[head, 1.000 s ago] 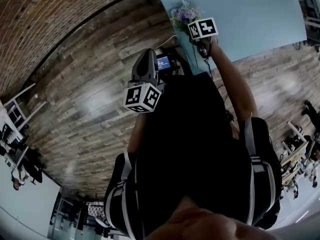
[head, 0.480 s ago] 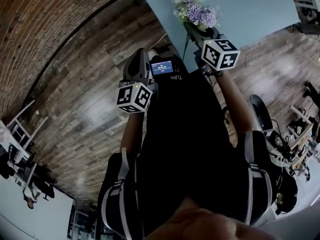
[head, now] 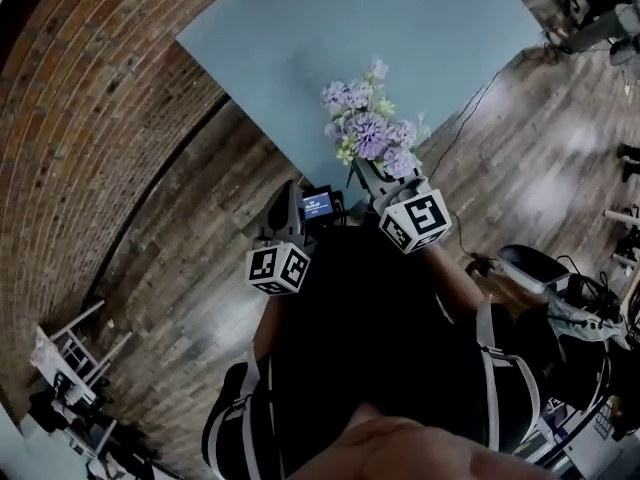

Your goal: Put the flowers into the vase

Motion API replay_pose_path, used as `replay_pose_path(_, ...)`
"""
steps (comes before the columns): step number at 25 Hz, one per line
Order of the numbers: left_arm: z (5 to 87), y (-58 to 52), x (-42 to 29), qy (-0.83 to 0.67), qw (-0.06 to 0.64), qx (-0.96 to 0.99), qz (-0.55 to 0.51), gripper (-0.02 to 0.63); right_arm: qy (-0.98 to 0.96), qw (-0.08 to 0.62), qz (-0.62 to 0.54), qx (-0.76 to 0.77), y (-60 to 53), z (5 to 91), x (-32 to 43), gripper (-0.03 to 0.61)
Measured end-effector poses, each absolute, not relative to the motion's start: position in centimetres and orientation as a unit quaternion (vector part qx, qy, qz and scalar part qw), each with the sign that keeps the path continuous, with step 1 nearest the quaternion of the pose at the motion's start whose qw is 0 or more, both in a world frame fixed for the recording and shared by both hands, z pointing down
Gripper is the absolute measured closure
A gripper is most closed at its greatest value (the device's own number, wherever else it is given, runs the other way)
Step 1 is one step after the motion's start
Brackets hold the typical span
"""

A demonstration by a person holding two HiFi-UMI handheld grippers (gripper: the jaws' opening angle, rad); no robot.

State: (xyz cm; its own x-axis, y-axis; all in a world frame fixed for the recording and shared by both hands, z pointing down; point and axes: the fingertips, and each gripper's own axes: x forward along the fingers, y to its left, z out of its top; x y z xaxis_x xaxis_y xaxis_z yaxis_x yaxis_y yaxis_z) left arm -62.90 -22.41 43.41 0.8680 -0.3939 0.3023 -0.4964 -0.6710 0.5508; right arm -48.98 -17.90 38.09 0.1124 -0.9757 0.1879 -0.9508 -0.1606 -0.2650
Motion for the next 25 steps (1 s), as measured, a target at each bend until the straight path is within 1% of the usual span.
replay_pose_path(2, 42.5, -20.4, -59.9, -0.239, 0.311, 0.917, 0.074, 0.584, 0.64, 0.043, -0.146, -0.753, -14.7, 37.8, -47.2, 0.446)
replay_pose_path(6, 41.5, -16.5, -52.5, -0.232, 0.293, 0.925, 0.066, 0.584, 0.628, 0.071, -0.141, -0.762, -8.8, 38.4, -42.7, 0.446)
replay_pose_path(10, 40.5, -8.3, -46.6, -0.208, 0.271, 0.937, 0.073, 0.584, 0.624, 0.06, -0.125, -0.769, -1.8, 38.7, -39.3, 0.446)
replay_pose_path(13, 40.9, -3.4, -43.2, -0.185, 0.256, 0.944, 0.098, 0.584, 0.62, 0.046, -0.113, -0.775, 2.6, 38.3, -37.0, 0.446)
replay_pose_path(18, 39.8, 0.4, -38.6, -0.158, 0.233, 0.953, 0.112, 0.584, 0.594, 0.054, -0.105, -0.795, 8.2, 38.2, -33.3, 0.446)
replay_pose_path(25, 40.3, 2.4, -32.7, -0.131, 0.223, 0.957, 0.128, 0.584, 0.557, 0.072, -0.101, -0.821, 10.7, 37.6, -27.2, 0.446)
